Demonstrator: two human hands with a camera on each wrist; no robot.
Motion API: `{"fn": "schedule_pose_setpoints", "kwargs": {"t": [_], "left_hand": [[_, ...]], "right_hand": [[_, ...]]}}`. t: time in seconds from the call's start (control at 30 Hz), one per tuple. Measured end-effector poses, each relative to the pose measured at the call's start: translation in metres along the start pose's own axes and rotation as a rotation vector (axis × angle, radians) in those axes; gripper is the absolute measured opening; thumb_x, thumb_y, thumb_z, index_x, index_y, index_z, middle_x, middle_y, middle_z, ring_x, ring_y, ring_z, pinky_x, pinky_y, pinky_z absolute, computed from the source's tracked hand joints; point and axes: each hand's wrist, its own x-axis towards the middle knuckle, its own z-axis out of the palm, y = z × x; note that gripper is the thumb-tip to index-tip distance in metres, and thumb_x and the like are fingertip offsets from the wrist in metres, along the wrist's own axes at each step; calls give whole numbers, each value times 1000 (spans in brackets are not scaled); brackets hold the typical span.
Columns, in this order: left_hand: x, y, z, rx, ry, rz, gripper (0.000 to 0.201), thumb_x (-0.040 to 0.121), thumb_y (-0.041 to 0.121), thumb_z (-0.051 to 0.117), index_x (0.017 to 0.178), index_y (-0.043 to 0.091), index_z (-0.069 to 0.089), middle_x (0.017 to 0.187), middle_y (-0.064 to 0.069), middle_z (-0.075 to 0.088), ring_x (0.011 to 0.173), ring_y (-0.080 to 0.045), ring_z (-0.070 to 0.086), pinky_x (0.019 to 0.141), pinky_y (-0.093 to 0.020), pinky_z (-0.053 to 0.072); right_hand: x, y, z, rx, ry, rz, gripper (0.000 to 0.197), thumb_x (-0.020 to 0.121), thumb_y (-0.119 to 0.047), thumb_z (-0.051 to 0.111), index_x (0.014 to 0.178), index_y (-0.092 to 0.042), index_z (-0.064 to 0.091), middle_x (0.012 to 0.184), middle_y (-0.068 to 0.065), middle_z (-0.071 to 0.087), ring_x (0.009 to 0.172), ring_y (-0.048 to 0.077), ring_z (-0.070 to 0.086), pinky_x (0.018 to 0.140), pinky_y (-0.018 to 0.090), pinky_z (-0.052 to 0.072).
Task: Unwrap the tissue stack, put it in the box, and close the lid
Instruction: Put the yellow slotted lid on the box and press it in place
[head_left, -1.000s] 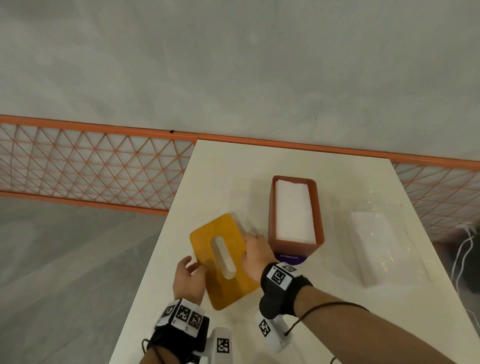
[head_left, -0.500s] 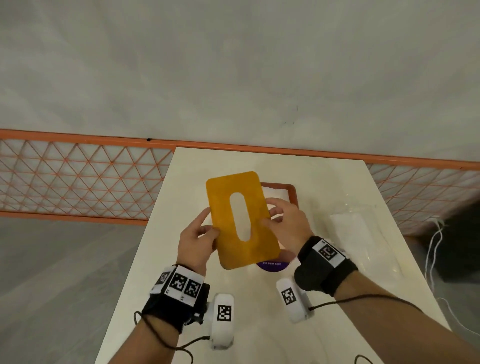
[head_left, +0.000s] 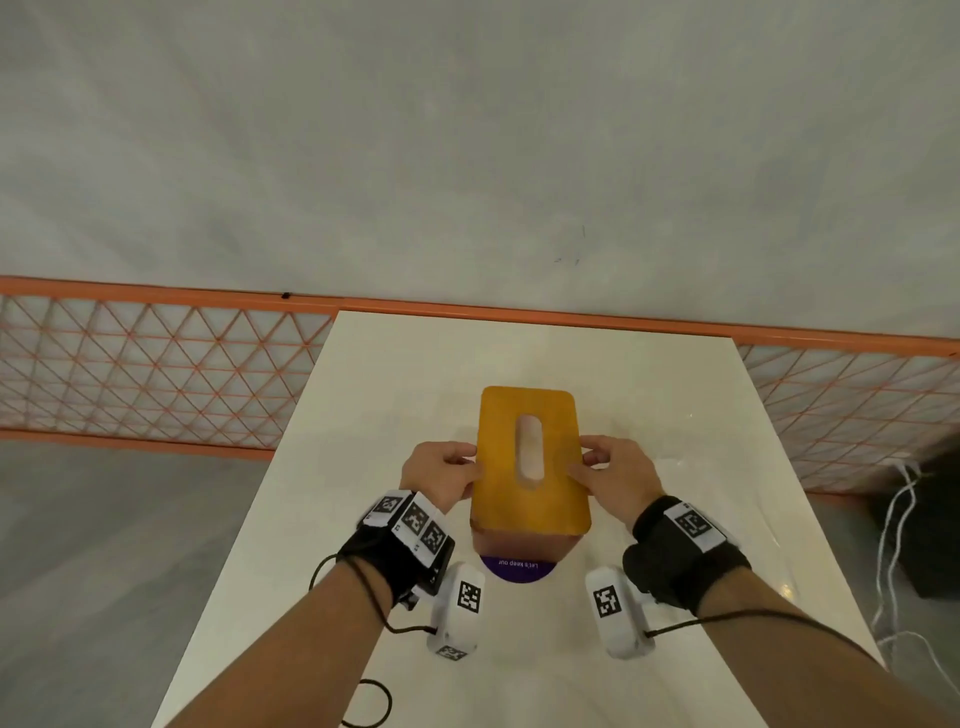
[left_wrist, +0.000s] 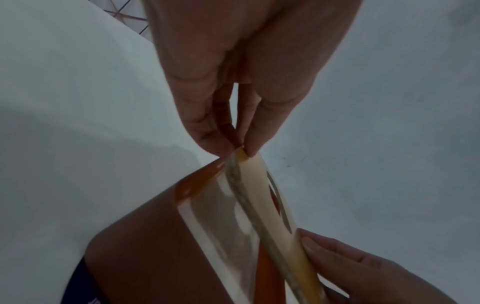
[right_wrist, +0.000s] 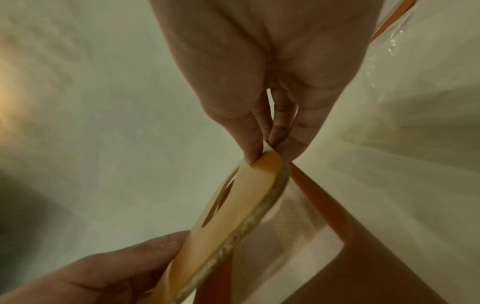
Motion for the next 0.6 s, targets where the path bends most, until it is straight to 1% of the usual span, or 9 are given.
{"fn": "schedule_pose_setpoints", "kwargs": {"t": [0.07,0.13,0.23,0.3,0.37,0.47,0.5,0.57,0.6], "left_hand": [[4,0,2,10,-7,-15,35,80,2,72,114,4,68,91,-14,74,89,-31,72,86,-45,59],[6,0,3,16,-10,-17,33,81,1,71,114,5,69,91,-13,74,90,-31,72,86,-44,59],[9,-2,0,27,-7,-5,33,81,2,71,115,7,69,85,-8,72,84,-26,71,84,-39,59],[11,-2,-3,35,-17,-6,35,81,2,71,116,6,68,84,-7,71,81,-23,69,84,-38,59],[12,-2,-4,45,-31,-3,37,82,3,71,118,5,67,86,-8,72,82,-24,70,84,-37,59],[12,-2,-5,79,-49,11,40,82,4,71,122,5,65,94,-12,73,86,-25,72,83,-37,60],[12,-2,-5,94,-54,17,41,82,5,71,123,6,65,96,-13,73,85,-25,72,80,-34,61],[12,-3,-5,125,-53,32,40,84,7,71,123,7,64,96,-12,73,80,-22,71,68,-23,60],[11,-2,-5,136,-52,37,40,84,7,70,123,7,64,96,-12,72,78,-21,70,65,-20,59]], "right_hand": [[4,1,0,-12,-14,18,42,88,-17,67,130,-13,59,100,2,64,100,27,64,95,45,52],[6,2,2,-17,-20,35,43,89,-18,66,131,-13,57,102,3,63,102,27,63,96,44,52],[6,1,4,-33,-20,43,44,91,-20,65,133,-13,55,112,8,65,105,29,63,98,44,51],[6,1,6,-45,-19,45,45,91,-22,65,134,-13,55,117,10,65,106,29,63,98,45,51],[5,-1,7,-53,-13,49,45,91,-23,65,133,-13,55,118,10,65,106,29,63,98,45,51],[3,-2,8,-53,-2,54,44,90,-23,65,133,-14,56,116,10,66,105,29,63,97,45,51],[3,-2,8,-58,4,55,44,90,-22,65,133,-14,56,115,9,66,104,29,63,96,44,51],[3,-2,8,-81,14,58,45,89,-23,66,132,-16,57,114,8,65,104,27,62,96,42,51],[3,-2,8,-91,17,58,45,89,-24,66,132,-16,57,115,8,64,105,27,61,96,42,51]]}}
